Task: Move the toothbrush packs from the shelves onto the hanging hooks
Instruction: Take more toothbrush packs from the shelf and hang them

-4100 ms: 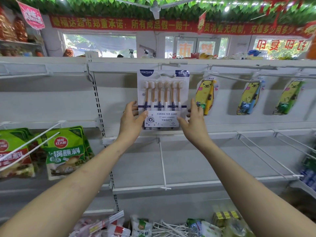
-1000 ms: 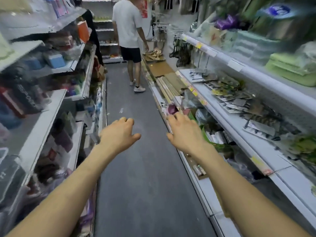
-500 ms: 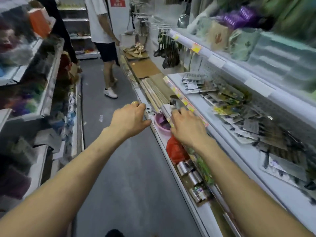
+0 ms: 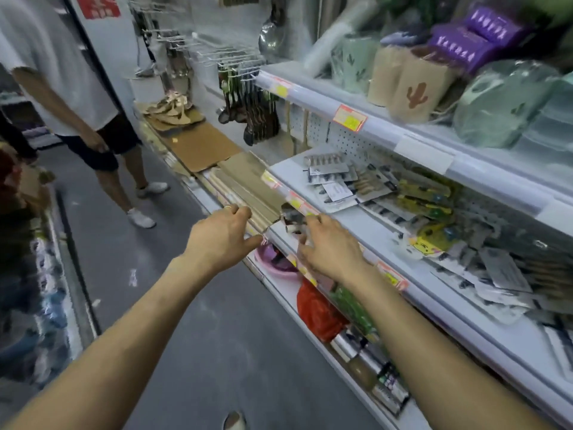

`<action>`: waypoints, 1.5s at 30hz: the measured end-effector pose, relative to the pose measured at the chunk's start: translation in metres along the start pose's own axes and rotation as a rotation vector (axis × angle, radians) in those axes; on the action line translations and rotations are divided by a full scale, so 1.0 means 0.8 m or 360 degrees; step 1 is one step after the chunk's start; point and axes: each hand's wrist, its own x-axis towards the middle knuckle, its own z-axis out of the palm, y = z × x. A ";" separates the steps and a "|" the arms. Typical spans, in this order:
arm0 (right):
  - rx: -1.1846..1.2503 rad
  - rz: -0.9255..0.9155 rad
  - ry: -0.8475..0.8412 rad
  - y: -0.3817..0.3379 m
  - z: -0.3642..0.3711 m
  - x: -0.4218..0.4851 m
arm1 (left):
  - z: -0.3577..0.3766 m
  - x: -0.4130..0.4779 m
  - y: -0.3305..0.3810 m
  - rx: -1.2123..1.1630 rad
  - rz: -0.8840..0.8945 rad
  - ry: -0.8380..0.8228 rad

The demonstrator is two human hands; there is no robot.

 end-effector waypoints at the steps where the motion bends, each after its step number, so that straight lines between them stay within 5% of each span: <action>1: 0.0063 0.0072 -0.0011 0.000 0.003 0.016 | 0.003 0.022 -0.012 -0.0022 0.0058 -0.0040; 14: 0.0715 0.1099 0.0250 0.097 0.056 0.115 | 0.110 0.309 -0.012 -0.0366 0.0550 -0.0452; 26: 0.1251 0.1679 0.0544 0.135 0.109 0.237 | 0.196 0.454 -0.020 -0.0844 0.0202 -0.0633; 34: 0.1946 0.2059 0.0964 0.151 0.129 0.274 | 0.244 0.562 0.024 -0.1560 -0.0382 -0.0920; 45: 0.2248 0.2118 0.1134 0.142 0.114 0.286 | 0.239 0.576 0.043 -0.2157 -0.0738 -0.1048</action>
